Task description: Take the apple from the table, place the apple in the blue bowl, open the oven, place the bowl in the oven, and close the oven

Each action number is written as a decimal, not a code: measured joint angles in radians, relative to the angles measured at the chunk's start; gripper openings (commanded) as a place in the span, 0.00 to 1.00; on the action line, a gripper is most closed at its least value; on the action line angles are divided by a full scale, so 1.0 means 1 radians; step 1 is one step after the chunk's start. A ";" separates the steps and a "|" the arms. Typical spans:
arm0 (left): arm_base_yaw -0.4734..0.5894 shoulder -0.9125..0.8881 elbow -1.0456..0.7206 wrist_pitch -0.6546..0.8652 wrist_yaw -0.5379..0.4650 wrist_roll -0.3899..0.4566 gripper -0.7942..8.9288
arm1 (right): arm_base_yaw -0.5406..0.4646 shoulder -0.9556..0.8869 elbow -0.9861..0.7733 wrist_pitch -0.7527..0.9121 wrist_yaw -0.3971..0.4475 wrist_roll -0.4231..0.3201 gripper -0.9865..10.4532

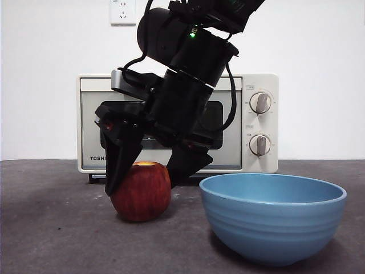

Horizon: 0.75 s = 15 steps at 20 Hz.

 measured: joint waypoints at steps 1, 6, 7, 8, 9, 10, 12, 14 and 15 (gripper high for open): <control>0.000 0.000 0.000 0.000 0.000 0.000 0.09 | 0.000 0.000 0.000 0.000 0.000 0.003 0.38; 0.000 0.000 0.000 0.000 0.000 0.000 0.09 | 0.000 -0.026 0.000 -0.025 0.000 0.008 0.38; 0.000 0.000 0.000 0.000 0.000 0.000 0.09 | 0.000 -0.054 0.000 -0.030 0.000 0.010 0.38; 0.000 0.000 0.000 0.000 0.000 0.000 0.09 | 0.000 -0.096 0.000 -0.041 0.000 0.011 0.38; 0.000 0.000 0.000 0.000 0.000 0.000 0.09 | 0.000 -0.143 0.000 -0.059 0.000 0.011 0.38; 0.000 0.000 0.000 0.000 0.000 0.000 0.09 | 0.000 -0.202 0.004 -0.093 0.000 0.011 0.38; 0.000 0.000 0.000 0.001 0.000 0.000 0.09 | 0.000 -0.300 0.012 -0.179 0.034 0.008 0.38; 0.000 0.000 0.000 0.001 0.000 0.000 0.09 | 0.000 -0.385 0.011 -0.292 0.098 0.000 0.38; 0.000 0.000 0.000 0.001 0.000 0.000 0.09 | 0.000 -0.420 0.011 -0.337 0.127 -0.001 0.38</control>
